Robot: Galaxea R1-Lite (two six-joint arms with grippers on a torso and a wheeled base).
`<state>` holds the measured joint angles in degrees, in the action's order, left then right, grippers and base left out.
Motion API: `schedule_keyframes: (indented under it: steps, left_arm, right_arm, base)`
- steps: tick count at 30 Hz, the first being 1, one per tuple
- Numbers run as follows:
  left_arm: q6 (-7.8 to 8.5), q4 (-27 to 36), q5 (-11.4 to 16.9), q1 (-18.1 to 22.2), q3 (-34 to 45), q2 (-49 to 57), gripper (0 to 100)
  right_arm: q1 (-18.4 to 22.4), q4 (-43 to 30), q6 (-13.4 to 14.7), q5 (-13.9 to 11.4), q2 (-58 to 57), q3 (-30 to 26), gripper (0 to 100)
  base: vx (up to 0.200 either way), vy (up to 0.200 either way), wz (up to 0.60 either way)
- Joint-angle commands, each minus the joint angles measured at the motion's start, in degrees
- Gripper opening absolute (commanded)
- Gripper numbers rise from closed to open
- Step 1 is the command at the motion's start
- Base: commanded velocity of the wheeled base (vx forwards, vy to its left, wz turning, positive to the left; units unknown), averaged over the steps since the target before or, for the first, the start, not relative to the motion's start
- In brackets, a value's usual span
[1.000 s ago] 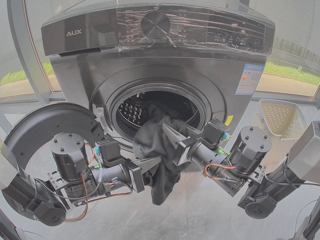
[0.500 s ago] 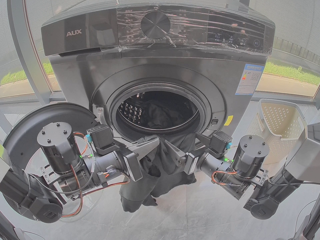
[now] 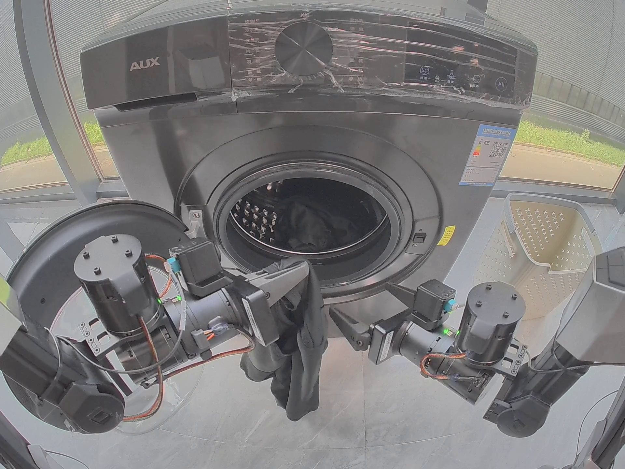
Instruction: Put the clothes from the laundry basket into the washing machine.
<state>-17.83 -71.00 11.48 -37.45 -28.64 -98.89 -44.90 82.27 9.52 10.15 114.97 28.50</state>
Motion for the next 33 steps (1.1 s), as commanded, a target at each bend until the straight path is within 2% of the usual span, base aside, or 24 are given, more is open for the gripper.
schedule_keyframes:
  steps: [1,4,5,8,10,11,16,23,33]
  left_arm:
    - [-0.01,0.0,-0.8,0.1,-0.4,-1.0,0]
    - [0.17,0.0,-1.6,0.1,-0.6,-2.0,0]
    - [0.17,0.0,-1.6,0.1,-0.6,-2.0,0]
    - [0.17,-0.1,-1.7,0.1,-1.2,-2.5,0]
    - [0.17,-0.1,-1.7,0.1,-1.2,-2.5,0]
    - [0.17,-0.1,-1.7,0.1,-1.5,-2.7,0]
    - [0.17,-0.1,-1.7,0.1,-1.5,-2.6,0]
    - [0.17,-0.1,-1.8,0.1,-1.4,-2.5,0]
    - [0.26,-0.1,-1.8,0.1,-1.5,-2.7,0]
  right_arm:
    - [-1.1,0.5,-0.2,-0.9,-0.2,-0.9,100]
    - [-2.1,0.9,-0.3,-3.1,-0.6,-1.0,100]
    - [-2.1,0.9,-0.3,-3.1,-0.6,-1.0,100]
    - [-3.2,3.2,-0.9,-5.7,-0.7,-1.0,100]
    - [-3.2,3.2,-0.9,-5.7,-0.7,-1.0,100]
    - [-3.5,4.2,-0.9,-7.8,-0.8,-1.0,100]
    - [-3.4,3.4,-1.3,-7.6,0.9,0.3,100]
    - [-3.1,3.3,-1.8,-7.4,2.9,5.1,100]
    - [-3.4,4.4,-1.4,-8.5,1.2,5.3,100]
  base:
    - [0.0,0.0,0.0]
    - [0.0,0.0,0.0]
    - [0.0,0.0,0.0]
    - [0.0,0.0,0.0]
    - [0.0,0.0,0.0]
    - [0.0,0.0,0.0]
    - [0.0,0.0,0.0]
    - [0.0,0.0,0.0]
    - [0.0,0.0,0.0]
